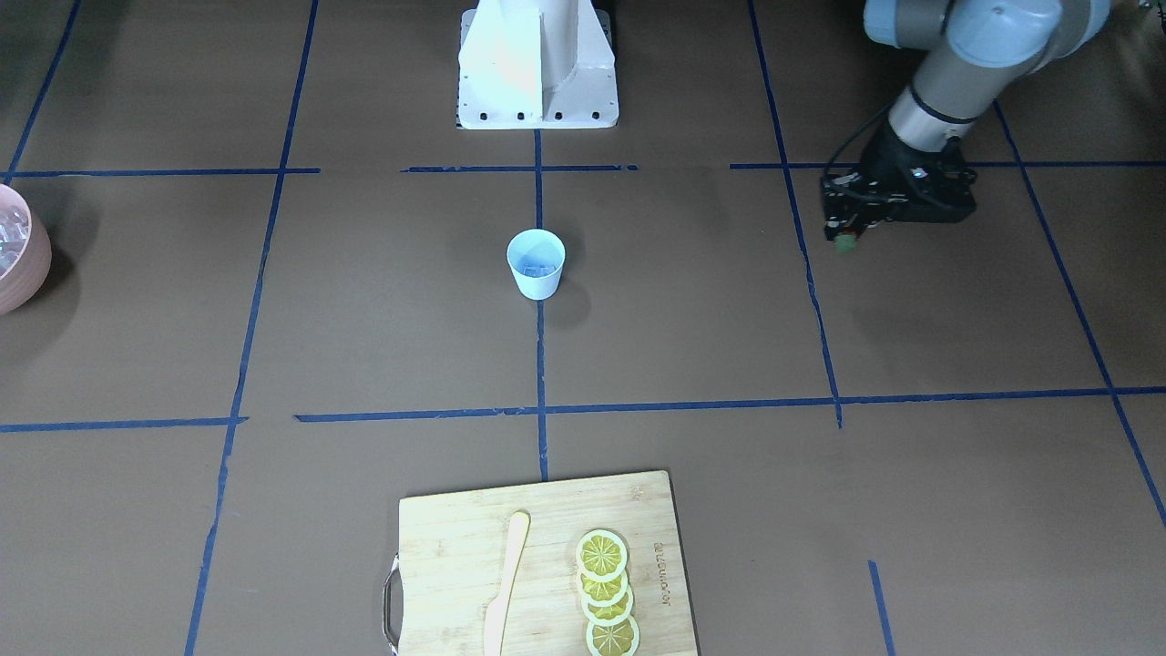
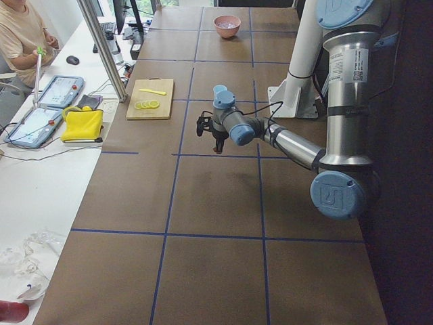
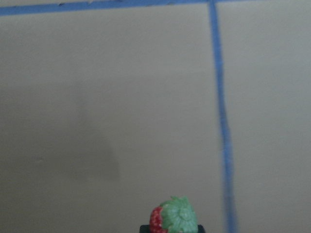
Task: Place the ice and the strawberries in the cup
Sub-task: 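Carry the strawberry with the left gripper over the light-blue cup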
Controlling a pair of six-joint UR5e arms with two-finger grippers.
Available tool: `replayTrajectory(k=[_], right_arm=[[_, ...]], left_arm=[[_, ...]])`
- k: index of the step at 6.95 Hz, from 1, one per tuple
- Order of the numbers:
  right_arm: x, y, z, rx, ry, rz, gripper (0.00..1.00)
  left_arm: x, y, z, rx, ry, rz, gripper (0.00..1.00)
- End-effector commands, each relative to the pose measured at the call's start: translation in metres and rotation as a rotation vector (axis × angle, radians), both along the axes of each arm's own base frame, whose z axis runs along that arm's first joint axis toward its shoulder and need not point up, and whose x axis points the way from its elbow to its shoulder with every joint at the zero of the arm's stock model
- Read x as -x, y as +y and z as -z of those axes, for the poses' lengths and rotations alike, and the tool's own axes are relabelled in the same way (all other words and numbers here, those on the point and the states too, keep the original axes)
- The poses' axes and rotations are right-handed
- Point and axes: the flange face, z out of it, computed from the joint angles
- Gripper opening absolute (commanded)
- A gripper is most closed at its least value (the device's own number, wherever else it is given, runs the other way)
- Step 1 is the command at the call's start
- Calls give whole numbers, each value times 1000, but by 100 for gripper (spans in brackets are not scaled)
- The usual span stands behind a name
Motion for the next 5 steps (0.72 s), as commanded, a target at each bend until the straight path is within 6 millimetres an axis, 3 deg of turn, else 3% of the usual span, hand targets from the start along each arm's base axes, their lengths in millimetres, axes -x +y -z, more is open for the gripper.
replayTrajectory(k=[1, 2, 3, 4, 5], right_arm=[[0, 0, 1, -1, 0, 0, 99], [0, 0, 1, 0, -1, -1, 99], [0, 0, 1, 0, -1, -1, 99], [0, 1, -1, 3, -2, -1, 99], [0, 1, -1, 2, -2, 0, 99]], left_arm=[[-69, 2, 124, 140, -6, 48, 2], [-97, 3, 161, 148, -4, 82, 2], [-141, -2, 198, 195, 9, 118, 2], [-180, -25, 236, 212, -1, 173, 2], [-224, -23, 255, 239, -20, 178, 3]])
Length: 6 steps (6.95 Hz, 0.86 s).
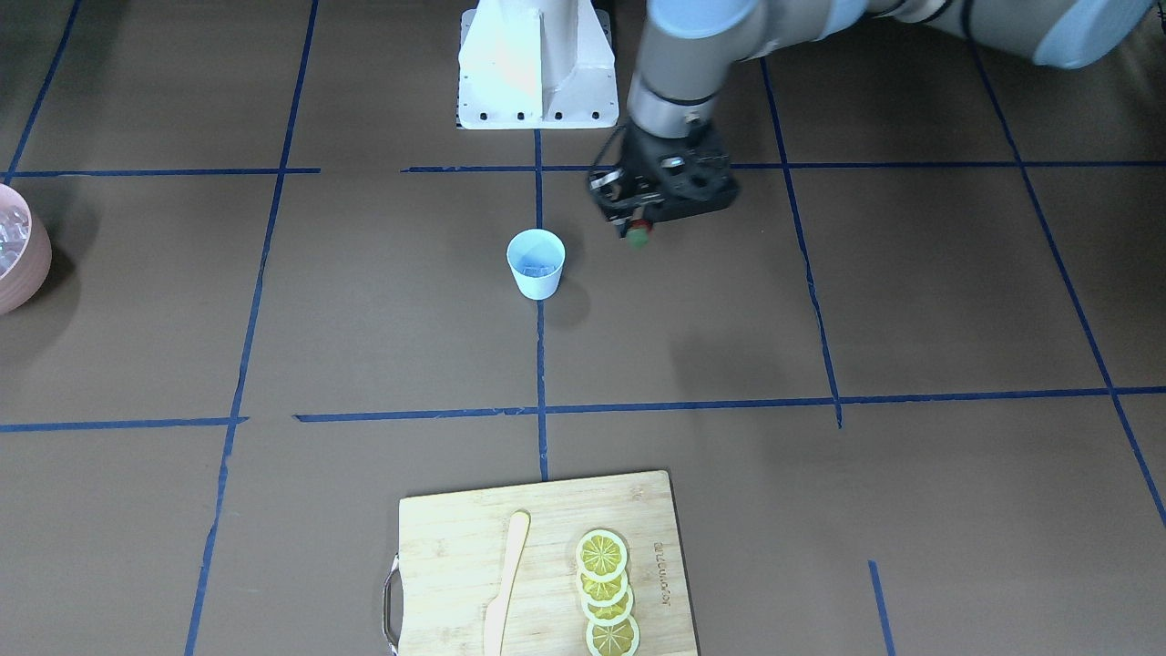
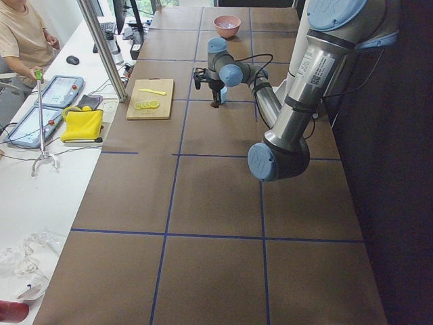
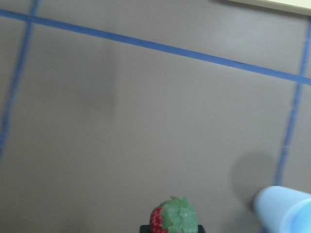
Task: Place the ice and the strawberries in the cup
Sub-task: 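Carry the strawberry with the left gripper over the light-blue cup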
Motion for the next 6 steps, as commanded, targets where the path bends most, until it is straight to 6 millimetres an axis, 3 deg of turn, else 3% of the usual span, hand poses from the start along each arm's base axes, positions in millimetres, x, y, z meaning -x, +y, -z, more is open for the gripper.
replayTrajectory(k=[1, 5, 6], right_arm=[[-1, 0, -1, 1, 0, -2, 99], [-1, 1, -1, 2, 0, -1, 99], [-1, 1, -1, 2, 0, -1, 99]], left_arm=[[-66, 2, 32, 8, -5, 32, 3], [-87, 28, 25, 28, -12, 7, 6], [-87, 28, 22, 30, -14, 7, 13]])
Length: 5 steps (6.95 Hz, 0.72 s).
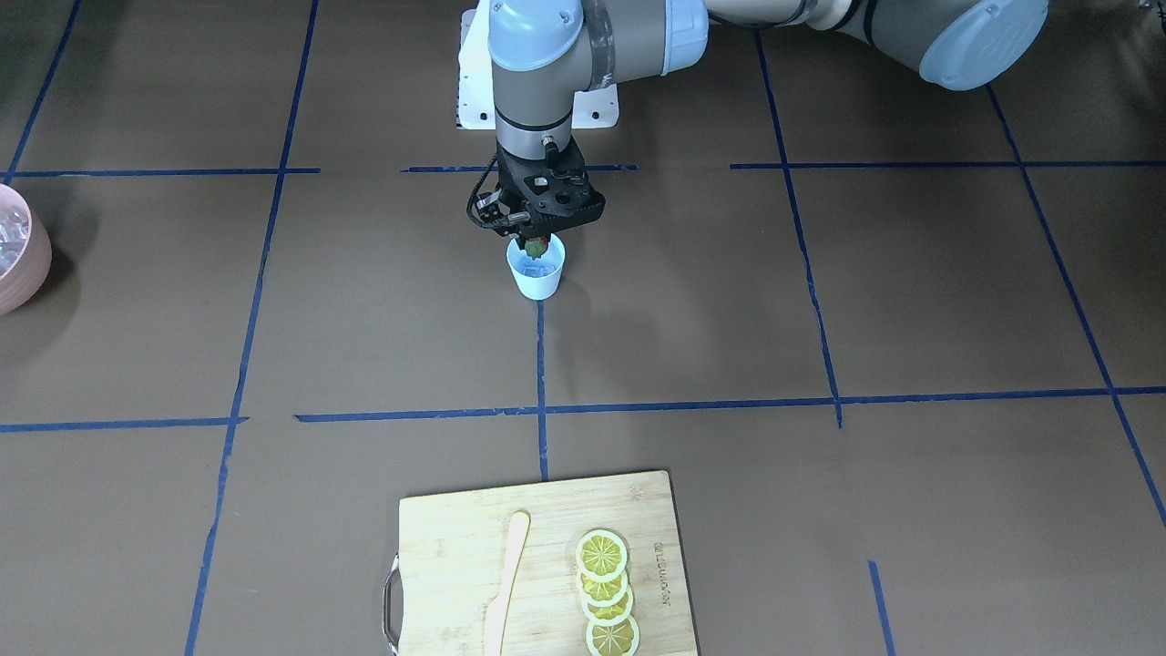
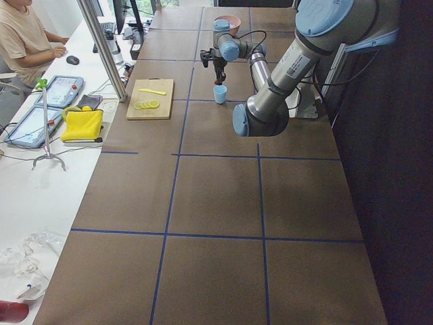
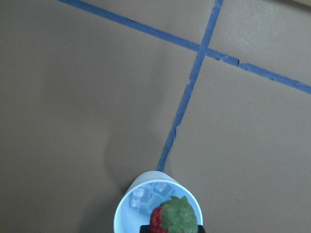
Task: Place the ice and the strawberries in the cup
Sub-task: 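Carry the strawberry with the left gripper over the light-blue cup, then open the left gripper to drop the strawberry into the cup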
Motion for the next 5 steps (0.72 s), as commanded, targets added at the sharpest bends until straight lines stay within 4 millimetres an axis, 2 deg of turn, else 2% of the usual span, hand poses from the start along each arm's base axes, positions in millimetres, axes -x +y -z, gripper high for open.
replayTrajectory(k=[1, 2, 3, 5], right_arm=[[0, 0, 0, 1, 0, 0, 99], [0, 0, 0, 1, 0, 0, 99], [0, 0, 0, 1, 0, 0, 99], [0, 0, 0, 0, 0, -1, 99]], left_arm=[[-1, 3, -8, -2, -7, -8, 55], [-1, 4, -7, -7, -6, -14, 92], [0, 4, -6, -10, -3, -13, 100], [2, 4, -7, -15, -4, -16, 100]])
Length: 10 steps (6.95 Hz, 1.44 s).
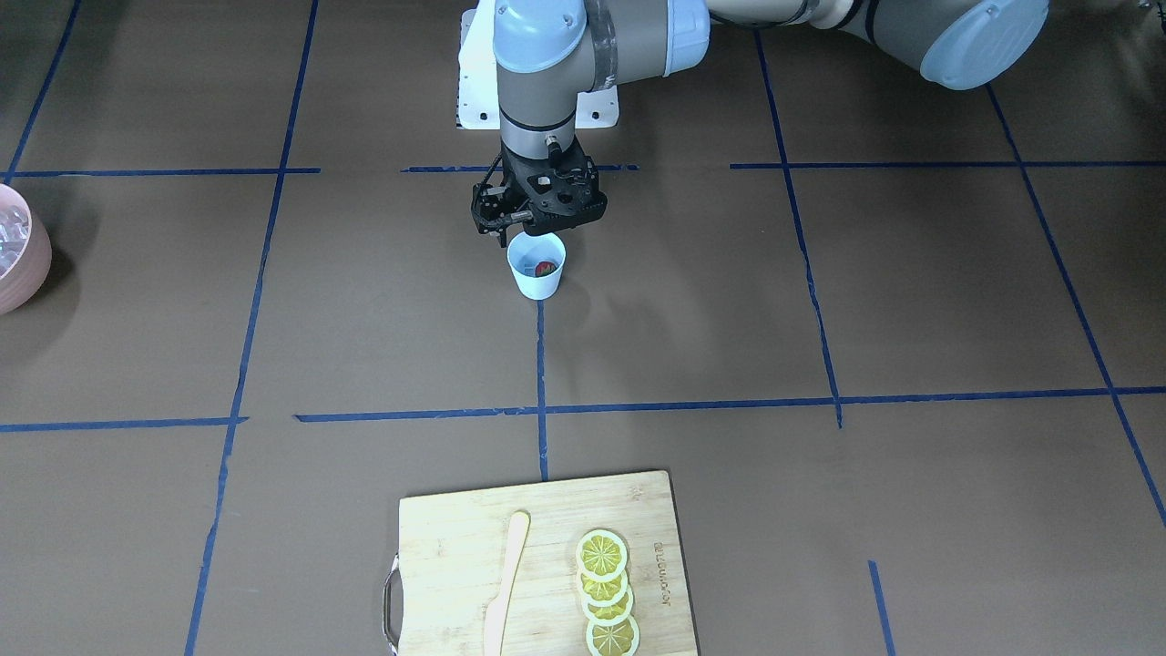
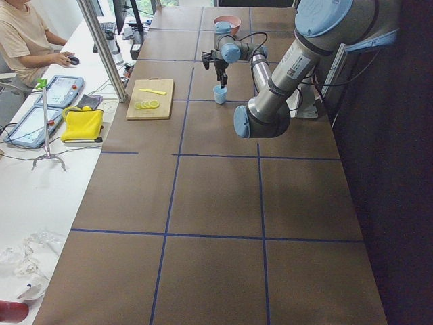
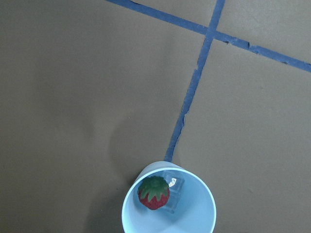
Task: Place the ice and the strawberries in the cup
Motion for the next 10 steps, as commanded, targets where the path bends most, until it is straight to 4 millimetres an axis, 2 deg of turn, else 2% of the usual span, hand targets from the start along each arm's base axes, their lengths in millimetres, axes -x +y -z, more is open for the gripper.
replayTrajectory(k=[1, 2, 3, 4, 5, 6, 7, 8, 9, 10], right_arm=[[0, 0, 1, 0, -1, -1, 99], [0, -1, 1, -2, -1, -1, 99], [0, -1, 1, -2, 0, -1, 99], [0, -1, 1, -2, -1, -1, 99], [0, -1, 2, -2, 0, -2, 99], [0, -1, 1, -1, -1, -2, 99], [0, -1, 2, -2, -1, -2, 99], [0, -2, 3, -4, -1, -2, 99], [0, -2, 3, -4, -1, -2, 99], [0, -2, 3, -5, -1, -1, 99]], left_arm=[[16, 7, -26, -61, -12, -62, 100], [59, 15, -64, -166, -25, -144, 100], [118, -12, -106, -252, -66, -182, 100], [164, -41, -145, -305, -81, -290, 100], [236, -79, -200, -345, -93, -374, 100], [316, -104, -255, -384, -83, -452, 100], [404, -117, -309, -413, -71, -480, 100], [484, -119, -372, -433, -77, -507, 100], [541, -113, -432, -405, -50, -498, 100], [585, -92, -491, -350, -38, -481, 100]])
